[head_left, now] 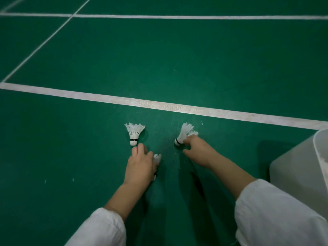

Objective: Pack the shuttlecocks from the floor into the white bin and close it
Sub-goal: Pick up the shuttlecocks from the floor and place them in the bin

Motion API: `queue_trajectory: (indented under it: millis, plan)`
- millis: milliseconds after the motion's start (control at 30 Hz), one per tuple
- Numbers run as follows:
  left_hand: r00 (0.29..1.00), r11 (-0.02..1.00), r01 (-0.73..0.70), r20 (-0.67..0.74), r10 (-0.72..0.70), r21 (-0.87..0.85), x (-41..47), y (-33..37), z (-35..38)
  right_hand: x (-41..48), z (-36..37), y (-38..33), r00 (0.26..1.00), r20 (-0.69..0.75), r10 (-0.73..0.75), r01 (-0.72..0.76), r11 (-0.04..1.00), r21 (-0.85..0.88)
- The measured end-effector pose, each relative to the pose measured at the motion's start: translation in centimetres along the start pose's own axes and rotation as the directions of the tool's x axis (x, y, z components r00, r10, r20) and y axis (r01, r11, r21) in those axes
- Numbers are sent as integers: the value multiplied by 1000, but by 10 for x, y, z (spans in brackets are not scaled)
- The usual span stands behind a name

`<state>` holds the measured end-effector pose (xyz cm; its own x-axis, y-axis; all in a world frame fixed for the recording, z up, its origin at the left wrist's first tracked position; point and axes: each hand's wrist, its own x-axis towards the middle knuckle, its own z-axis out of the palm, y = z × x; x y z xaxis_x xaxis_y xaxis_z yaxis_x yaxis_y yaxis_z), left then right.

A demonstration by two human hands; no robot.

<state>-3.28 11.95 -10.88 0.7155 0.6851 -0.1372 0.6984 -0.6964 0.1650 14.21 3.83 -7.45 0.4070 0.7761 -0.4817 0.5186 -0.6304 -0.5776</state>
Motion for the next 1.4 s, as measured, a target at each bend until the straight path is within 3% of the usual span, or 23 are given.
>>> queue_trajectory:
  millis: [67,133,200,333,500,633,833,1033,1133,1200,1300,1400]
  plan:
    - [996,984,-27,-86,12,-177,3,-9,-8,-8,2,-2,997,-77,-23,22,1000,-19]
    - [999,928,34,-9,-40,-370,9,-19,-20,-16,1,-3,983,-182,-32,35,999,10]
    - [994,895,98,6,-106,-435,19,-27,-33,-24,0,-2,964,-263,-44,63,996,64]
    - [974,926,179,-76,-216,-332,41,-42,-45,-41,-4,-5,937,-340,-80,137,979,148]
    - [948,943,295,166,-270,-153,68,-50,-33,-57,-14,-11,916,-373,-147,190,978,82]
    - [947,947,309,113,-299,-85,62,-49,-27,-70,-16,-11,912,-377,-160,196,979,60]
    - [993,972,109,-27,-118,-210,13,12,-55,-101,-35,-11,897,-390,-210,226,974,-3]
    - [966,892,-200,-236,109,-405,-37,107,-120,-181,-104,5,860,-396,-321,246,942,-229]
    - [941,828,-316,-266,210,-463,-61,153,-135,-235,-133,27,845,-481,-232,159,969,-188]
    - [938,803,-341,-235,255,-489,-75,180,-138,-266,-143,51,826,-559,-76,56,997,-53]
    - [909,796,-416,-241,342,-440,-90,208,-135,-302,-143,95,737,-639,220,-87,969,233]
    - [870,790,-491,-241,429,-367,-102,230,-130,-329,-136,132,653,-654,382,-159,914,374]
